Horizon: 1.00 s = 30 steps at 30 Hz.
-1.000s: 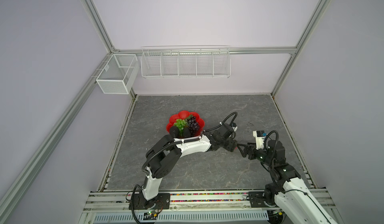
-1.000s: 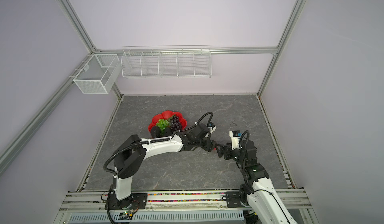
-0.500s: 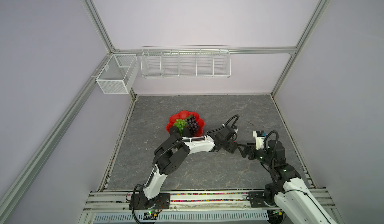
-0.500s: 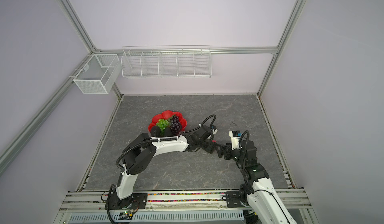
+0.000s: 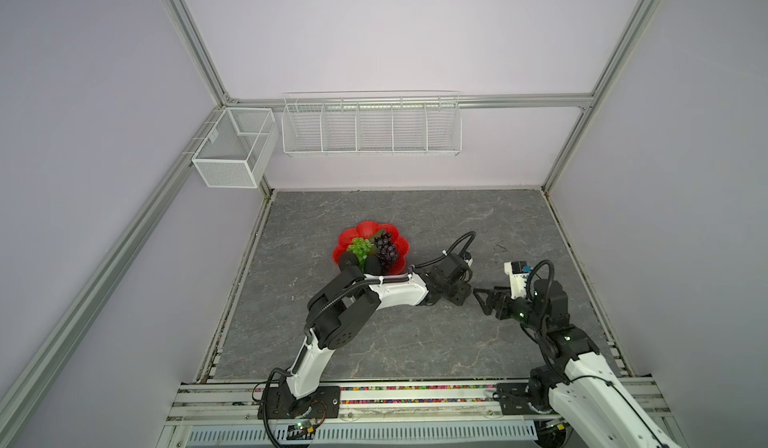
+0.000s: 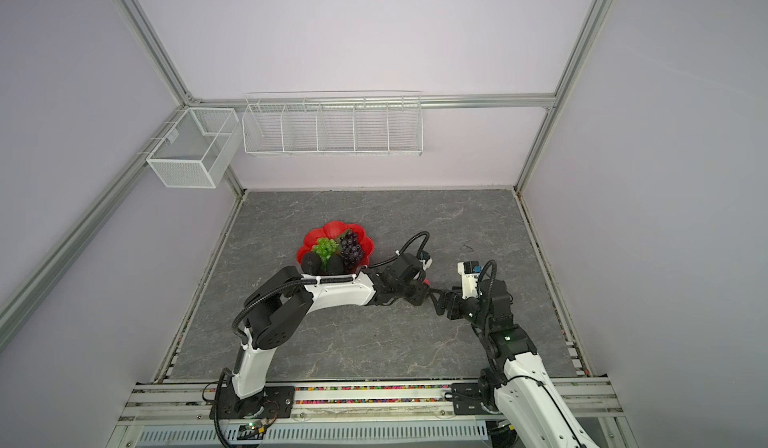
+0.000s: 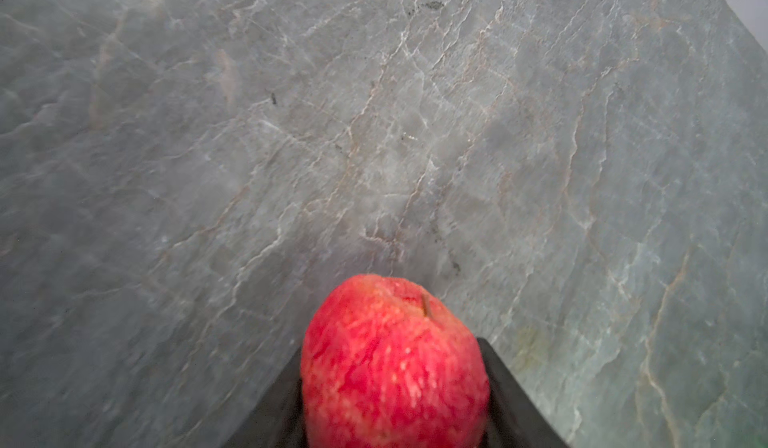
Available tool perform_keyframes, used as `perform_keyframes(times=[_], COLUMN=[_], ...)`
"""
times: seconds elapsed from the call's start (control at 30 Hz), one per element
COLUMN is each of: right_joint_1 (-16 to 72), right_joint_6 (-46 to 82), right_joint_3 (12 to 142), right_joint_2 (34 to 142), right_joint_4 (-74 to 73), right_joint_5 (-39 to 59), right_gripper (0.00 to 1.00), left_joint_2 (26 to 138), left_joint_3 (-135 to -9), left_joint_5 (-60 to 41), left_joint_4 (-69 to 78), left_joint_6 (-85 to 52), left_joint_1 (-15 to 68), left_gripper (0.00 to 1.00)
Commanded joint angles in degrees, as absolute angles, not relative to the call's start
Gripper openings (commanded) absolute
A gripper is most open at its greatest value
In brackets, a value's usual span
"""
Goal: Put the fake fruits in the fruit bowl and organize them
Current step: 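Move the left gripper to the red apple and grasp it, then carry the red apple into the red bowl and open the left gripper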
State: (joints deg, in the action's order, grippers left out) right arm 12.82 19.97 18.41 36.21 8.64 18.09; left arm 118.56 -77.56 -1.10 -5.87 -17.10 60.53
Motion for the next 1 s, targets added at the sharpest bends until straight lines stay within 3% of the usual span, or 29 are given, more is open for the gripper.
perform_keyframes(times=[0.0,0.3,0.43,0.6,0.77,0.97], right_joint_1=[12.64,15.66,24.79,30.41,32.04,32.18], right_joint_6=[20.38,22.70,19.27,18.11,15.66,15.56], right_joint_3=[17.67,23.68,32.13,36.42,31.85,31.96], right_joint_2=[36.86,49.80,55.19,64.63,69.43,70.87], right_joint_4=[6.23,-0.29,1.74,-3.60,-13.95,-14.28], right_joint_5=[19.11,26.24,19.10,19.56,20.21,21.02], right_gripper=[0.89,0.88,0.88,0.89,0.89,0.88], left_joint_2=[112.02,99.16,96.69,96.11,96.37,99.49], left_joint_3=[-75.09,-68.22,-66.98,-67.83,-67.95,-69.71], left_joint_5=[1.90,10.18,13.49,21.88,23.57,25.36], left_joint_4=[-3.80,-10.93,-14.43,-20.84,-23.88,-25.39], left_joint_6=[-16.88,-14.77,-15.06,-15.85,-16.78,-15.17], left_joint_1=[58.84,49.37,43.94,39.83,35.87,34.02], left_gripper=[0.49,0.48,0.48,0.48,0.48,0.49])
